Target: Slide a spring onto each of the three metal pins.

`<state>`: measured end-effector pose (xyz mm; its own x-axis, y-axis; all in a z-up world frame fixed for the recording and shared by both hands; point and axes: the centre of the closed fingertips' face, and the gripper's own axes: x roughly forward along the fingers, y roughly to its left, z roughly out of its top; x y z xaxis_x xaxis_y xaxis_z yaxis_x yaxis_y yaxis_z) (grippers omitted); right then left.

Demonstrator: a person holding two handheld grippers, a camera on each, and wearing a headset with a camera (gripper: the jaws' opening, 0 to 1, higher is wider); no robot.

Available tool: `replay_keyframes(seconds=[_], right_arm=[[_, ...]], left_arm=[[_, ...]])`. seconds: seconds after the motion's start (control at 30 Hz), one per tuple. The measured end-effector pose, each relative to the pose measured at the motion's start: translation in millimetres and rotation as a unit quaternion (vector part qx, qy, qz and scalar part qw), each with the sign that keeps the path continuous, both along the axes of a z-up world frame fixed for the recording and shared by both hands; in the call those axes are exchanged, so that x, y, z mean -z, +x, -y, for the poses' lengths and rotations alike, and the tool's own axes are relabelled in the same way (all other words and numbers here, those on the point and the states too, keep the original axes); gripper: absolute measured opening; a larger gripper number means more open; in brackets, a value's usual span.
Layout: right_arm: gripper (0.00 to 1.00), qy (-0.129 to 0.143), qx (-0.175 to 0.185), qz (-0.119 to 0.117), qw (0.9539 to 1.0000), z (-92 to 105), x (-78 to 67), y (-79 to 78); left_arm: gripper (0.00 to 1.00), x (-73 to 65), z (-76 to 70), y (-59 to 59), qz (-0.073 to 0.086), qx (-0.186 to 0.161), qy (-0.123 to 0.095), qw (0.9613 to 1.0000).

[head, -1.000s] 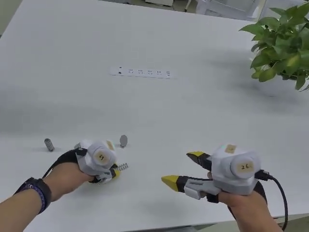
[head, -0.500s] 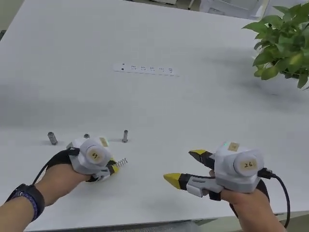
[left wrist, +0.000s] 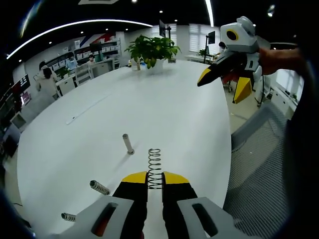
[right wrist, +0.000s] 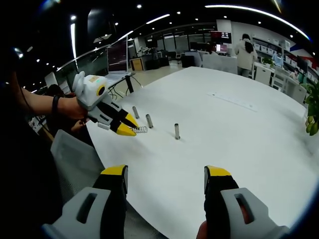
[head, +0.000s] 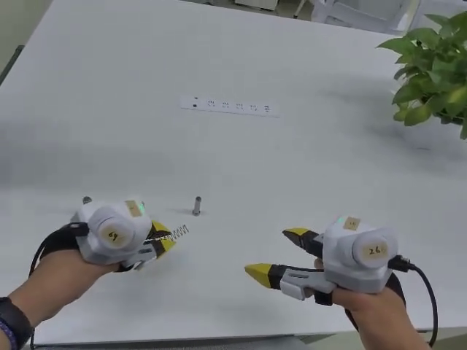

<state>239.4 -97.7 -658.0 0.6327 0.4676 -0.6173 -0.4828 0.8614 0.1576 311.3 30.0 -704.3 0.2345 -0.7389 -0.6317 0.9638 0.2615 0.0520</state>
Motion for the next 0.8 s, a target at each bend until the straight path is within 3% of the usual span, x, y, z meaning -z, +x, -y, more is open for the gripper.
replay_keyframes(seconds=[0.8], right_arm=[[0.58, 0.015, -0.025, 0.006, 0.9996, -23.4, -4.3, 6.7]], left_arm=[[0.03, -39.2, -6.1, -14.4, 0.030, 0.011, -0.023, 0.9992]])
